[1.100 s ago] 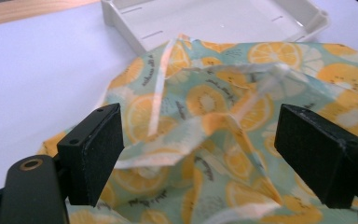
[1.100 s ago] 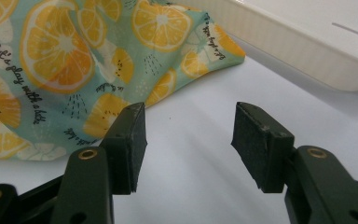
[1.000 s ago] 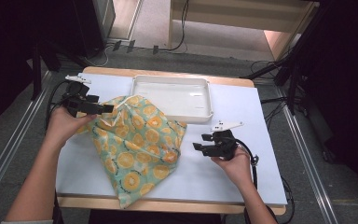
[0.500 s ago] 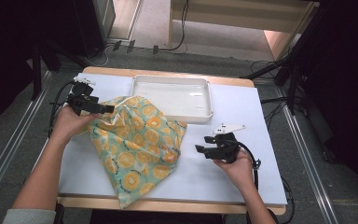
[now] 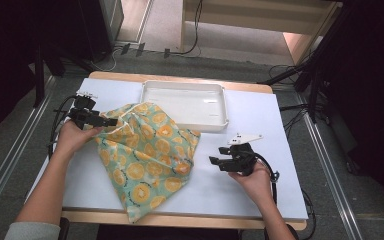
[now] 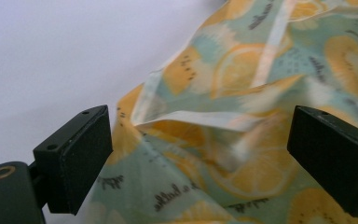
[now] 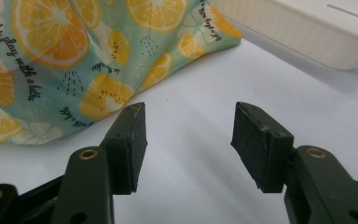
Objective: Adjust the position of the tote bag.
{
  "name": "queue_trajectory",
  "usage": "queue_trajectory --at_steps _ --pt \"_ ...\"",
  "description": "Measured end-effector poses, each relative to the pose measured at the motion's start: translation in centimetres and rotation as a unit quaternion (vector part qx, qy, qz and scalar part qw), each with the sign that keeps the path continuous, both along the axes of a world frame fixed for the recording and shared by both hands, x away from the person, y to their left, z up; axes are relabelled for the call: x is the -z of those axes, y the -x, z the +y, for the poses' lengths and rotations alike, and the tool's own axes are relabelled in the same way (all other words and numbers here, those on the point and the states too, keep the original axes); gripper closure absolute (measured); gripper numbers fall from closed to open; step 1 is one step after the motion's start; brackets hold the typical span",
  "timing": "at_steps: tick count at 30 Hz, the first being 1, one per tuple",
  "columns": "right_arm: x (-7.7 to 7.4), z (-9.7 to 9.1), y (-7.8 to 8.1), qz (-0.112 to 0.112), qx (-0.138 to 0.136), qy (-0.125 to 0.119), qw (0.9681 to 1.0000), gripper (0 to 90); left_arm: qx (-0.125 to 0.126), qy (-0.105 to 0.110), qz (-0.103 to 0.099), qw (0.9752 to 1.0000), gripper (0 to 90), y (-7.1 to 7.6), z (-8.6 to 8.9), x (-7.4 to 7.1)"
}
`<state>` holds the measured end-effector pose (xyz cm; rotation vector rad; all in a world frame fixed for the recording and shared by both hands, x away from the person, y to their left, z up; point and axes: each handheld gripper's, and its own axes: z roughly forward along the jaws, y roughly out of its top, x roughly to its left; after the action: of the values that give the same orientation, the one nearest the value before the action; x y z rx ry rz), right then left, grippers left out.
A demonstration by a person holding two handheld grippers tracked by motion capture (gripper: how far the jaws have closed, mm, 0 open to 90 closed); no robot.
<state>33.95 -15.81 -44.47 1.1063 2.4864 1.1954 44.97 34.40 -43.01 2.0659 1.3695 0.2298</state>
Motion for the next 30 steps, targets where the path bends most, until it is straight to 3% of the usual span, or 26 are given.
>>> queue_trajectory --at_steps 4,5,9,15,16,17,19,22,23,24,25,28,30 --pt "0.1 0.1 0.0 0.004 0.000 0.000 1.0000 46.1 0.006 0.004 0.005 1.0000 7.1 -0.4 0.0 1.2" --pt "0.1 0.1 0.0 0.004 0.000 0.001 1.0000 46.0 0.009 0.015 0.012 0.9998 7.1 -0.6 -0.1 1.8" --pt "0.2 0.1 0.0 0.002 -0.002 0.003 1.0000 46.1 0.007 0.008 -0.004 0.9999 9.1 -0.4 -0.4 2.1" --pt "0.3 0.2 0.0 0.000 -0.005 0.006 1.0000 46.1 0.020 -0.003 -0.031 0.9993 31.9 0.5 -1.0 2.3" --pt "0.3 0.2 0.0 0.000 -0.005 0.006 1.0000 46.1 0.022 -0.004 -0.036 0.9991 31.9 0.7 -1.0 2.3" --pt "0.3 0.2 0.0 -0.001 -0.005 0.007 1.0000 46.1 0.027 0.012 -0.031 0.9991 41.5 0.9 -1.0 2.4" --pt "0.3 0.2 0.0 0.000 -0.003 0.007 1.0000 46.1 0.029 0.020 -0.023 0.9991 49.8 0.9 -1.1 2.3" --pt "0.3 0.2 -0.1 0.000 -0.005 0.008 1.0000 46.1 0.036 0.019 -0.018 0.9990 59.3 1.0 -1.4 2.3" --pt "0.3 0.2 -0.1 0.000 -0.005 0.008 1.0000 46.1 0.036 0.019 -0.018 0.9990 66.1 1.0 -1.4 2.3" --pt "0.3 0.3 -0.1 -0.001 -0.006 0.008 0.9999 46.1 0.038 0.019 -0.014 0.9990 66.1 1.0 -1.4 2.3" --pt "0.3 0.3 -0.1 -0.001 -0.006 0.008 0.9999 46.1 0.042 0.028 -0.007 0.9987 71.3 1.0 -1.5 2.4" --pt "0.4 0.3 -0.1 0.001 -0.003 0.008 1.0000 46.1 0.045 0.028 -0.004 0.9986 84.7 1.1 -1.6 2.5" --pt "0.4 0.3 0.0 0.003 -0.002 0.009 1.0000 46.2 0.045 0.030 -0.005 0.9985 88.1 1.1 -1.7 2.5"
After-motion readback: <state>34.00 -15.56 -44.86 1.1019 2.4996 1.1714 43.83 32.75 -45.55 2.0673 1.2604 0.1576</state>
